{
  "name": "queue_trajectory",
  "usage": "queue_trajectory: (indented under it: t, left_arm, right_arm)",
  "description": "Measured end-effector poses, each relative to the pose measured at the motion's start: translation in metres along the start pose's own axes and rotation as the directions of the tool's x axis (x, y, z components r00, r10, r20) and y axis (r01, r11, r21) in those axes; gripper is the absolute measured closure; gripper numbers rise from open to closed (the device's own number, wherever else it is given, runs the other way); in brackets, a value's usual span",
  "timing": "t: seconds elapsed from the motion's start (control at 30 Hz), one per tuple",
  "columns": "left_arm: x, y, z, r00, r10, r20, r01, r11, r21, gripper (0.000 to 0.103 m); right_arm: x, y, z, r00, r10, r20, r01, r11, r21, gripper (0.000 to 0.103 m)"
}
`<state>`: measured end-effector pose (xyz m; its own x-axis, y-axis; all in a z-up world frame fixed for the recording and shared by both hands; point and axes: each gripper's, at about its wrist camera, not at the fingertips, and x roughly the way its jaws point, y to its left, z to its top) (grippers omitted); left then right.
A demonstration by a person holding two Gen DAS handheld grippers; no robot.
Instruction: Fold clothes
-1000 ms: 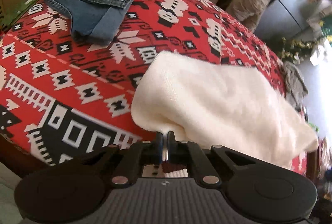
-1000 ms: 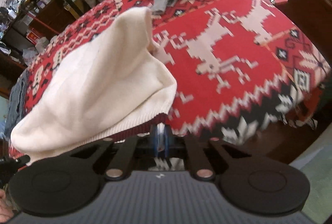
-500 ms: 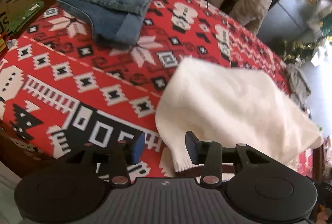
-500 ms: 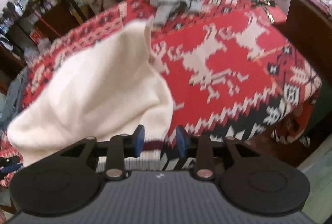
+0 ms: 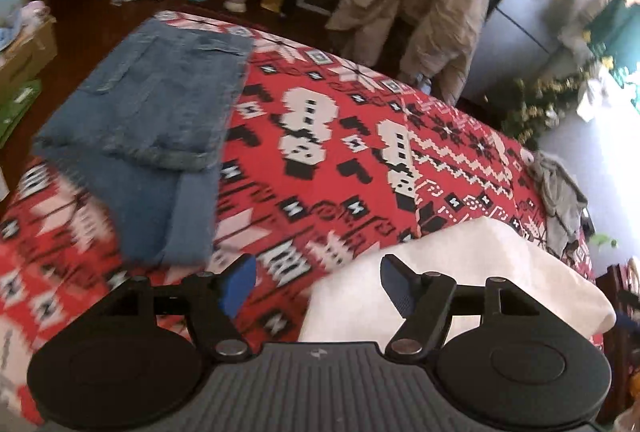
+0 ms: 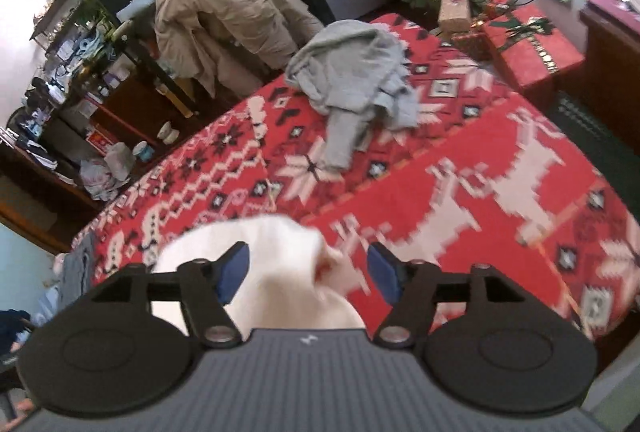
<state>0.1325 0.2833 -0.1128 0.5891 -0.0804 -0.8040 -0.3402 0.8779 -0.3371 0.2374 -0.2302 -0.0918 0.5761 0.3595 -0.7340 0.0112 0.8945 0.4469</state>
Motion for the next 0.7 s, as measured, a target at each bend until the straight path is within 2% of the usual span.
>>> queue_trajectory:
  t: [0.07,0.13,0.2,0.27,0.33,0.37,0.4,0.43,0.47,0.5,0.53,0.63,0.7]
  left_arm:
    - [0.02,-0.006,0.011,0.998,-0.036,-0.054,0.037,0.999,0.014,0.035]
    - [0.038,-0.019,0.019,0.993,-0.056,-0.102,0.063,0.995,0.073,0.034]
    - [0.058,-0.034,0.022,0.99,-0.006,-0.144,0.03,0.986,0.165,0.033]
    - [0.078,-0.046,0.021,0.98,0.054,-0.19,-0.006,0.97,0.244,0.034]
    - [0.09,-0.052,0.017,0.969,0.063,-0.239,0.007,0.96,0.281,0.041]
    - [0.093,-0.054,0.015,0.965,0.063,-0.255,0.015,0.956,0.293,0.05]
    - [0.092,-0.058,0.011,0.966,0.069,-0.249,0.012,0.951,0.308,0.069]
    - [0.09,-0.061,0.009,0.969,0.079,-0.236,0.001,0.946,0.325,0.08]
    - [0.084,-0.064,0.007,0.972,0.078,-0.222,-0.001,0.944,0.331,0.095]
    - [0.075,-0.068,0.004,0.976,0.069,-0.206,0.003,0.944,0.33,0.096]
    - [0.067,-0.071,0.002,0.98,0.06,-0.191,0.006,0.944,0.33,0.096]
    - [0.037,-0.084,-0.004,0.988,0.0,-0.151,0.049,0.946,0.321,0.096]
    - [0.019,-0.092,-0.013,0.99,-0.027,-0.136,0.071,0.942,0.327,0.096]
  right_arm:
    - [0.018,0.008,0.015,1.0,-0.015,-0.022,0.015,0.999,-0.031,0.032]
    - [0.039,0.02,0.027,0.998,-0.03,-0.061,0.024,0.995,-0.098,0.029]
    - [0.064,0.03,0.032,0.991,-0.03,-0.127,0.009,0.987,-0.162,0.028]
    - [0.091,0.035,0.035,0.976,-0.058,-0.209,0.016,0.98,-0.196,0.028]
    - [0.112,0.04,0.031,0.958,-0.087,-0.275,0.02,0.971,-0.237,0.029]
    - [0.118,0.042,0.027,0.952,-0.09,-0.293,0.011,0.965,-0.262,0.031]
    - [0.121,0.046,0.022,0.948,-0.098,-0.303,0.005,0.956,-0.292,0.044]
    - [0.121,0.05,0.017,0.947,-0.107,-0.302,0.002,0.945,-0.326,0.059]
    - [0.118,0.056,0.011,0.95,-0.112,-0.292,-0.001,0.933,-0.36,0.068]
    - [0.112,0.062,0.005,0.956,-0.114,-0.27,-0.001,0.92,-0.392,0.079]
    - [0.105,0.069,0.0,0.964,-0.115,-0.239,0.004,0.908,-0.42,0.082]
    - [0.077,0.088,-0.011,0.986,-0.092,-0.14,0.012,0.872,-0.489,0.085]
    - [0.054,0.097,-0.016,0.993,-0.034,-0.114,-0.029,0.859,-0.512,0.085]
